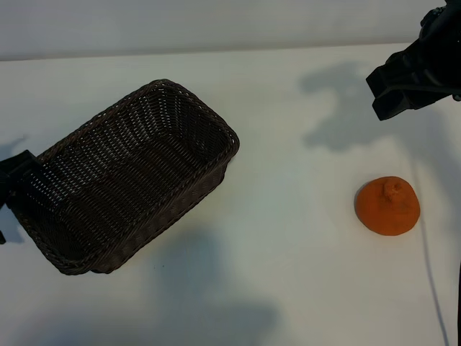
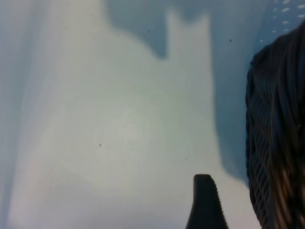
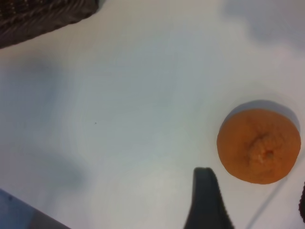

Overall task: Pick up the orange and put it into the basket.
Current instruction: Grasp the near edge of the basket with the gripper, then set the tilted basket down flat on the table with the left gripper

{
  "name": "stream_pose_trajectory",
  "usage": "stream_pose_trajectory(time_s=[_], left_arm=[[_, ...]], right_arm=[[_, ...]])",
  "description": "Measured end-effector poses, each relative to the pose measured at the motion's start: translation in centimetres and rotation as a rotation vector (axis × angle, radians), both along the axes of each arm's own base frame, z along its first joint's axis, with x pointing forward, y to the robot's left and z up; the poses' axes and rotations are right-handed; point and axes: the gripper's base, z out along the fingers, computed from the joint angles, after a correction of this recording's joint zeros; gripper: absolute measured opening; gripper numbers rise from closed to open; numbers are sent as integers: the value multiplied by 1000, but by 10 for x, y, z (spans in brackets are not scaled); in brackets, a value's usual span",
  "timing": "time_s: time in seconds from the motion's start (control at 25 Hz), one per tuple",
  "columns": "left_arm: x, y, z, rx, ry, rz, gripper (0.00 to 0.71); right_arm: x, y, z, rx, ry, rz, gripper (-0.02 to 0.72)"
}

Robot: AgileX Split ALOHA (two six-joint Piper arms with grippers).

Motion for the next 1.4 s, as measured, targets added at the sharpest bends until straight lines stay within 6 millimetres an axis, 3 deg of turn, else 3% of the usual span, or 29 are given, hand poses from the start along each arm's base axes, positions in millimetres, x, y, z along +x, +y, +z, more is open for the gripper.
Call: stream_pose_trajectory(time_s=[0.6, 0.88, 0.92, 1.0, 1.08, 1.12, 1.4], left_arm=[[21, -2, -40, -60, 26, -2, 525], [24, -1, -50, -59, 41, 2, 523], [24, -1, -50, -60, 41, 3, 509], [23, -1, -50, -62, 49, 2, 417], [22, -2, -50, -69, 61, -4, 218], [23, -2, -50, -81, 54, 8, 165], [23, -3, -49, -87, 58, -22, 165]], right_arm=[[1, 0, 0, 2, -9, -2, 455], [1, 0, 0, 2, -9, -2, 455], [1, 0, 0, 2, -10, -2, 455], [1, 0, 0, 2, -10, -2, 455], [1, 0, 0, 2, -10, -2, 455], [1, 0, 0, 2, -10, -2, 455], [1, 0, 0, 2, -10, -2, 455]])
